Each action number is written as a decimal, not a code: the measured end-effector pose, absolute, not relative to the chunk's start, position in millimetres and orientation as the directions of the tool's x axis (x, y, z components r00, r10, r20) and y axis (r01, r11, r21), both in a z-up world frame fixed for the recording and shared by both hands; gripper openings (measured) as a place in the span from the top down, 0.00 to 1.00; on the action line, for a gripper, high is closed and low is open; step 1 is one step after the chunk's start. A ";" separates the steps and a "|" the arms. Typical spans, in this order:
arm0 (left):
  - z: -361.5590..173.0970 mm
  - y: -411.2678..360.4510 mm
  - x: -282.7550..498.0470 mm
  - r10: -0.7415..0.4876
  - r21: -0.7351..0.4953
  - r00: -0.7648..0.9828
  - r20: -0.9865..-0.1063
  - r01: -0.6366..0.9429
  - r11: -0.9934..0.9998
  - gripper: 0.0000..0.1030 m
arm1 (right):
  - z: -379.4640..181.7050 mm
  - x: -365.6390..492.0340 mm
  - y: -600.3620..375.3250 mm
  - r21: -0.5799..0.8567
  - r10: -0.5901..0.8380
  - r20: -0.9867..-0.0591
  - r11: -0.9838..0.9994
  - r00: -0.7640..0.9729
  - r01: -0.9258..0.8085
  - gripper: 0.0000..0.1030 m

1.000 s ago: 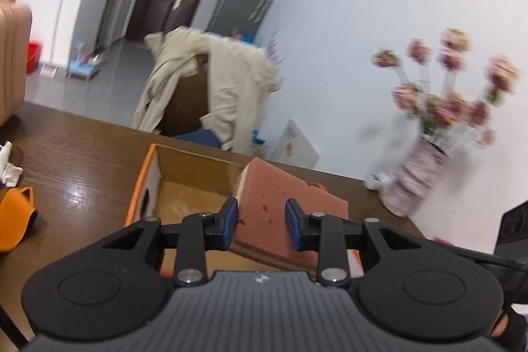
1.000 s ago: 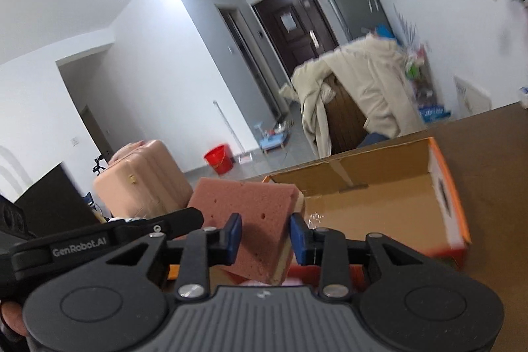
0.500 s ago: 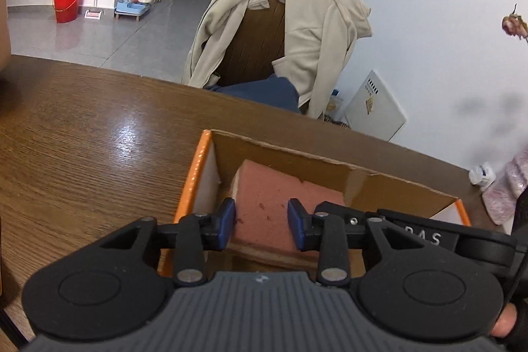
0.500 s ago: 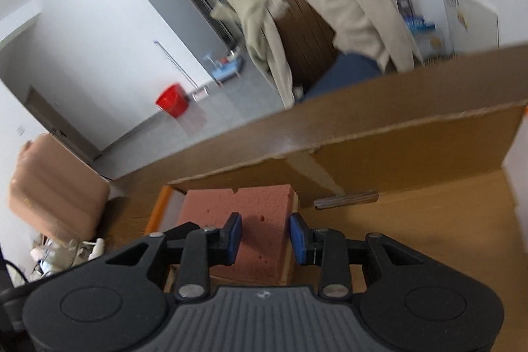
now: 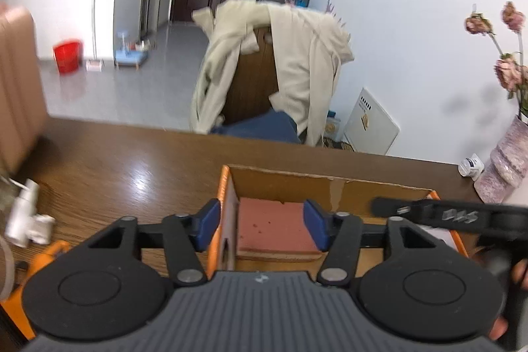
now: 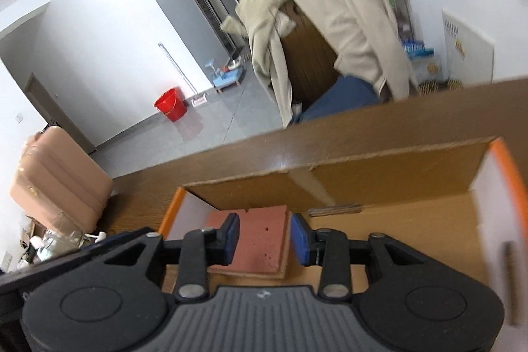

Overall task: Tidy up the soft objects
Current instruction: 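Carry the sponge with both grippers into the box and release it, then move both tools back toward the pile of soft items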

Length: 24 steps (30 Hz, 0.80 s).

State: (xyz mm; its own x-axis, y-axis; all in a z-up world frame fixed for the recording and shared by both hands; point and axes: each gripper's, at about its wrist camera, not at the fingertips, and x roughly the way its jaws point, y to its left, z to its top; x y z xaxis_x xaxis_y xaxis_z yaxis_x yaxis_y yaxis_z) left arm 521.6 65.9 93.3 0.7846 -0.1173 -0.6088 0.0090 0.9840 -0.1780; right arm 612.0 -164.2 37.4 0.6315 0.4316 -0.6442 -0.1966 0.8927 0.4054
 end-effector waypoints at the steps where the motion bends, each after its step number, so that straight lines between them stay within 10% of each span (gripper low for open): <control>1: 101.8 65.6 511.1 -0.109 -0.165 0.793 -0.600 0.010 0.986 0.36 | 45.8 605.1 -169.5 0.396 0.424 -0.638 0.896 0.642 -0.199 0.62; 24: 120.3 34.9 206.4 -0.030 0.077 0.934 -0.356 0.061 0.995 0.00 | 120.0 284.0 -272.1 0.030 0.232 -0.430 0.970 0.873 -0.243 0.23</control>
